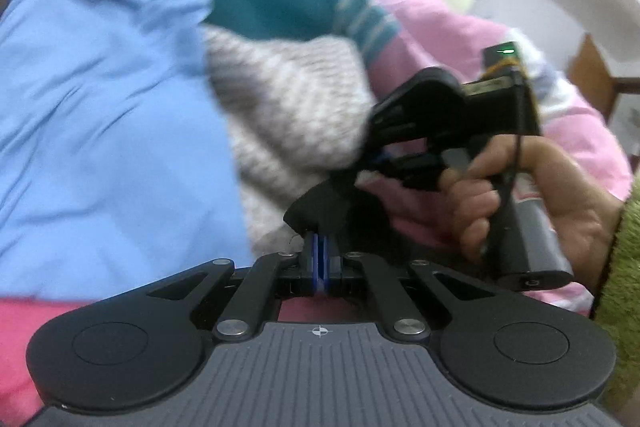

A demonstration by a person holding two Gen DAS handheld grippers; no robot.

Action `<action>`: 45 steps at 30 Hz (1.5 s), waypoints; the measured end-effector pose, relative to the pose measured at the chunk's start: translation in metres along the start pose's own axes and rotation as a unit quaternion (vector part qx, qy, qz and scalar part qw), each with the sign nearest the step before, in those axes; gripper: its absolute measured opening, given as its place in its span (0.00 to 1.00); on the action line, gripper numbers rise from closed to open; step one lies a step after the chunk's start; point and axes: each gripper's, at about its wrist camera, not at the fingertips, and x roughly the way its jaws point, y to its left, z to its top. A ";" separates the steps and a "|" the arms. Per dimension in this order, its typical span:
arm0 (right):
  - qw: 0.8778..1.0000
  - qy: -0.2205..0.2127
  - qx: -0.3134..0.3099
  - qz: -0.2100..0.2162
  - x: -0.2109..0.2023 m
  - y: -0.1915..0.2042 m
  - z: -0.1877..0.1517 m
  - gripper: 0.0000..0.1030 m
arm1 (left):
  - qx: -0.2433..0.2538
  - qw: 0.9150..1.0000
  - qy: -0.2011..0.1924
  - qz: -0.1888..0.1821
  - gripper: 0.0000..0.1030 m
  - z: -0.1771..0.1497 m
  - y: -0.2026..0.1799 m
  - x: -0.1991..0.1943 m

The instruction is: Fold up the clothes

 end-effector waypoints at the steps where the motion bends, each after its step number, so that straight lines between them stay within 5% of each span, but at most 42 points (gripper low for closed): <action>1: 1.000 -0.003 0.001 0.001 0.005 -0.003 0.000 0.03 | -0.004 1.000 0.002 0.007 0.00 -0.002 0.003 0.000; 7: 1.000 -0.008 0.003 0.011 0.008 -0.008 0.003 0.08 | -0.034 0.999 0.011 0.016 0.00 -0.002 0.016 -0.004; 11: 0.999 -0.044 0.013 0.025 -0.019 -0.009 0.009 0.34 | -0.043 0.999 0.009 0.022 0.00 0.001 0.022 -0.011; 13: 0.997 -0.067 0.024 0.043 -0.044 -0.017 0.006 0.35 | -0.039 0.999 0.010 0.011 0.01 0.004 0.021 -0.010; 17: 0.995 -0.082 0.033 0.052 -0.081 -0.024 0.007 0.35 | -0.022 0.999 0.030 -0.014 0.25 0.014 0.014 0.004; 21: 0.997 -0.067 0.017 0.041 -0.115 -0.039 -0.002 0.35 | 0.030 0.998 0.055 -0.024 0.26 0.020 -0.003 0.025; 24: 0.998 -0.050 0.014 0.022 -0.120 -0.055 -0.018 0.35 | 0.083 0.994 0.070 0.003 0.22 0.014 -0.017 0.044; 26: 0.998 -0.047 0.024 0.018 -0.126 -0.069 -0.028 0.35 | 0.096 0.992 0.076 0.017 0.03 0.011 -0.020 0.051; 31: 0.999 -0.044 0.030 0.009 -0.131 -0.091 -0.055 0.35 | 0.073 0.996 0.036 0.041 0.01 0.014 -0.011 0.036; 45: 0.991 0.055 -0.113 -0.053 -0.001 -0.032 -0.042 0.20 | -0.026 0.997 0.003 0.067 0.01 0.005 0.022 0.023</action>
